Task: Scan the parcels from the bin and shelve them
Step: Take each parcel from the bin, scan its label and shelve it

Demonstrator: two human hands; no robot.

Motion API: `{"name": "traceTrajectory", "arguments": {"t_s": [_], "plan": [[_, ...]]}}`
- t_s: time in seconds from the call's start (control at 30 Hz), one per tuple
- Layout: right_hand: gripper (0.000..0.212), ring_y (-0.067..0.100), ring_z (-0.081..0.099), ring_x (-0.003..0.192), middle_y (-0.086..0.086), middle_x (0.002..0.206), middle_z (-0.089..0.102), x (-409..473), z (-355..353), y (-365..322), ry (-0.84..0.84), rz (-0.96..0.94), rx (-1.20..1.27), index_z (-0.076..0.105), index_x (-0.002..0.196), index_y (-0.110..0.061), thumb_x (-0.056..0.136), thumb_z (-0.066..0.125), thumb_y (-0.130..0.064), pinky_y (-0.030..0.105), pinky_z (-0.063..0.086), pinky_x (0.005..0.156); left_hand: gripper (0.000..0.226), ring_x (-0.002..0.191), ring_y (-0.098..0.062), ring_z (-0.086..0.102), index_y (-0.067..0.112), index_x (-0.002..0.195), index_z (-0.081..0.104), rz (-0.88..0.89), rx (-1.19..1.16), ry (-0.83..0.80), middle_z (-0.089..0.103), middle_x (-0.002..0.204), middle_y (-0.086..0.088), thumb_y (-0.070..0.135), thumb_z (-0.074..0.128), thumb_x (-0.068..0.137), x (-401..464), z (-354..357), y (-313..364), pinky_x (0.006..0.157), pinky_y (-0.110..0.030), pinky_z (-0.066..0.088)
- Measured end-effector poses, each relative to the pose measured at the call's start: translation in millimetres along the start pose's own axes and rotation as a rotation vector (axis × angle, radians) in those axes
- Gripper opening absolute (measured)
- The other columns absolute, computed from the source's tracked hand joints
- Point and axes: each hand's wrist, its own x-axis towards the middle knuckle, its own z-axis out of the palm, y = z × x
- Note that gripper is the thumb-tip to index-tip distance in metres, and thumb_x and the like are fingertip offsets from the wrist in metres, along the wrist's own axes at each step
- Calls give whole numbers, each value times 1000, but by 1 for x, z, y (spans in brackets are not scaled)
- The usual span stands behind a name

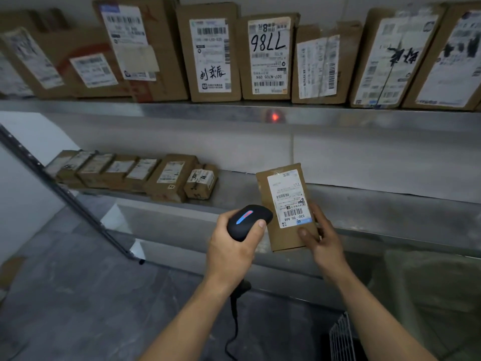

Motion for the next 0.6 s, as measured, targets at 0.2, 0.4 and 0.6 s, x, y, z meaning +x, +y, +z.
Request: {"name": "traceTrajectory", "arguments": {"t_s": [0.2, 0.4, 0.6], "plan": [[64, 12, 53, 130, -9, 146, 51, 10, 54, -8, 5, -2, 11, 39, 146, -57, 96, 68, -29, 40, 58, 96, 51, 76, -20, 74, 46, 110, 62, 44, 18, 36, 74, 96, 17, 71, 76, 67, 27, -50, -17, 71, -47, 63], [65, 11, 55, 128, -15, 144, 54, 24, 113, -18, -13, 33, 62, 40, 148, -53, 95, 69, -32, 40, 57, 97, 51, 75, -18, 73, 43, 113, 63, 28, 12, 75, 75, 94, 14, 65, 80, 70, 59, -103, -30, 69, -40, 63], [63, 14, 58, 126, -17, 137, 61, 38, 169, -15, 18, 100, 109, 44, 148, -48, 92, 71, -38, 27, 60, 87, 49, 79, -20, 74, 41, 114, 63, -11, 39, 69, 74, 96, 14, 62, 81, 73, 93, -148, -47, 74, -45, 64]]}}
